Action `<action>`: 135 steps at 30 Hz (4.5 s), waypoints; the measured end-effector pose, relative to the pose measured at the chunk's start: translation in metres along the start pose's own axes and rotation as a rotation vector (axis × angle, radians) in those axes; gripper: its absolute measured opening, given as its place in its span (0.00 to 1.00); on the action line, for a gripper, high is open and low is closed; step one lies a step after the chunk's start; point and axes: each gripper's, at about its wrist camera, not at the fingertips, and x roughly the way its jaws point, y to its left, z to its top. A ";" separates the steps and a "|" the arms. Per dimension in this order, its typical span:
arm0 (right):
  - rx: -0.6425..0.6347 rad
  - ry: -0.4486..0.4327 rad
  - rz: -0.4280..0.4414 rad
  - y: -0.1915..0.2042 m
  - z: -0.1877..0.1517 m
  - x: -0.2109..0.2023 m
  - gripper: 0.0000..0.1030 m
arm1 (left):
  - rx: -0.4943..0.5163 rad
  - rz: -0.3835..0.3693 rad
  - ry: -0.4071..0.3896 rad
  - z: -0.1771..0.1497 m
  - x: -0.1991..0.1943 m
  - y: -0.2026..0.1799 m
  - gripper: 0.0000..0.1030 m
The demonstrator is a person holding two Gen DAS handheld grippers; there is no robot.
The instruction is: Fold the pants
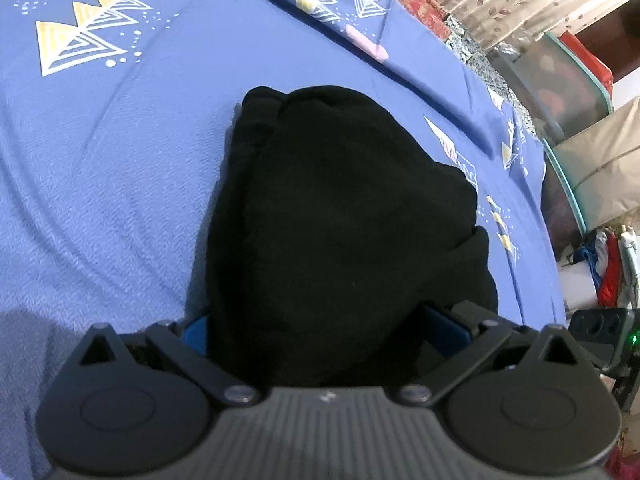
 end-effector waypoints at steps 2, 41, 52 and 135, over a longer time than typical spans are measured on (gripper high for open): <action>-0.004 -0.005 0.004 -0.001 -0.001 -0.002 0.94 | -0.008 -0.011 -0.004 -0.001 -0.001 0.002 1.00; -0.506 -0.444 -0.144 0.043 0.150 0.024 0.36 | 0.373 0.069 -0.389 0.153 0.015 -0.117 0.55; -0.148 -0.179 -0.269 -0.058 0.157 0.078 0.60 | 0.220 0.234 -0.185 0.147 0.101 -0.069 0.70; -0.034 -0.206 -0.339 0.052 -0.028 -0.063 0.95 | 0.355 0.525 -0.382 -0.063 -0.103 -0.151 1.00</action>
